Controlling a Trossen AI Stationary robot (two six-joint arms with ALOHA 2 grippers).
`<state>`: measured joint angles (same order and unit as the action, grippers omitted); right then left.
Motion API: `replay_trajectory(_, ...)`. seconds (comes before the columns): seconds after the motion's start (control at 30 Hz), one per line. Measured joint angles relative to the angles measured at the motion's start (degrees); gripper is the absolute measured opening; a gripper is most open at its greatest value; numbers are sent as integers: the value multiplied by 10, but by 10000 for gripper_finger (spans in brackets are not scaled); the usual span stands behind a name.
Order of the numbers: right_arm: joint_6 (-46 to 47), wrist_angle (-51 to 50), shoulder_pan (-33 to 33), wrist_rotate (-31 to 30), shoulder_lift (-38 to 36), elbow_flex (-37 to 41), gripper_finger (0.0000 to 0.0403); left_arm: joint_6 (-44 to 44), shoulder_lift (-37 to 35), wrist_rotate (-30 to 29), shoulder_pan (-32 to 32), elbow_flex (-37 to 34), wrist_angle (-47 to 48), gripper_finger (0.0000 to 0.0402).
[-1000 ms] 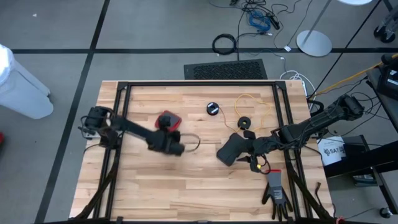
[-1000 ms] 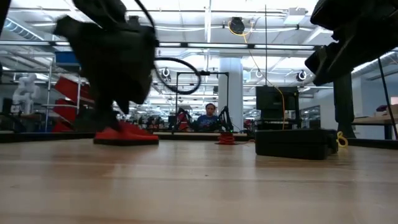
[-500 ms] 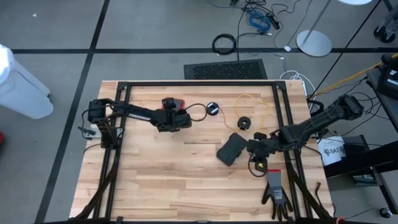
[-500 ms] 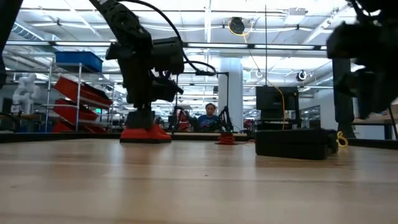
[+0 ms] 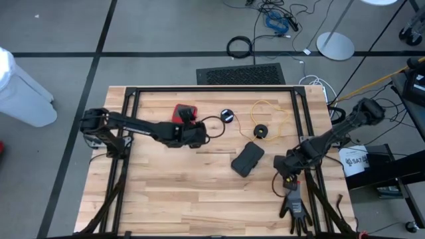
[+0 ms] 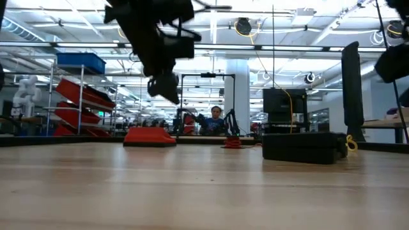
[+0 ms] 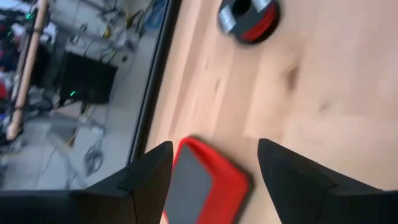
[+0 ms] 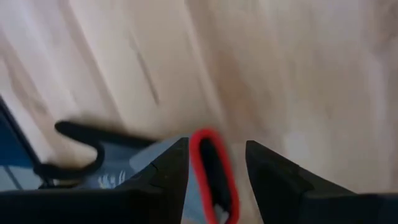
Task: Coil cords
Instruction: Move the gray gloves to the top right
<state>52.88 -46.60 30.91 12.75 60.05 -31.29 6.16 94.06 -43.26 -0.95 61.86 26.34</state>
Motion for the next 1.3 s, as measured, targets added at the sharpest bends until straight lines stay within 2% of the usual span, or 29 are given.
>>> replay_trajectory(0.23, 26, -4, 61, 7, 0, 0, 146, -13, -11, 11, -40, 10, -17, 244)
replay_trajectory(0.47, 24, -13, 85, -49, 0, 1, 146, -13, -11, 13, -48, 10, -35, 244)
replay_trajectory(0.8, 48, 80, 95, -8, 0, 59, 142, -13, -11, 30, -48, 10, -36, 244)
replay_trajectory(0.93, 32, 87, 95, 2, 0, 55, 104, -13, -11, 30, -48, 10, -36, 244)
replay_trajectory(1.07, -25, 91, 95, 2, 0, 36, 19, -13, -11, 30, -48, 10, -37, 244)
replay_trajectory(1.17, -61, 88, 95, -24, 0, 15, 6, -13, -11, 30, -48, 10, -42, 244)
replay_trajectory(1.3, -128, 49, 87, -121, 0, -29, 3, -11, -11, 30, -47, 10, -48, 244)
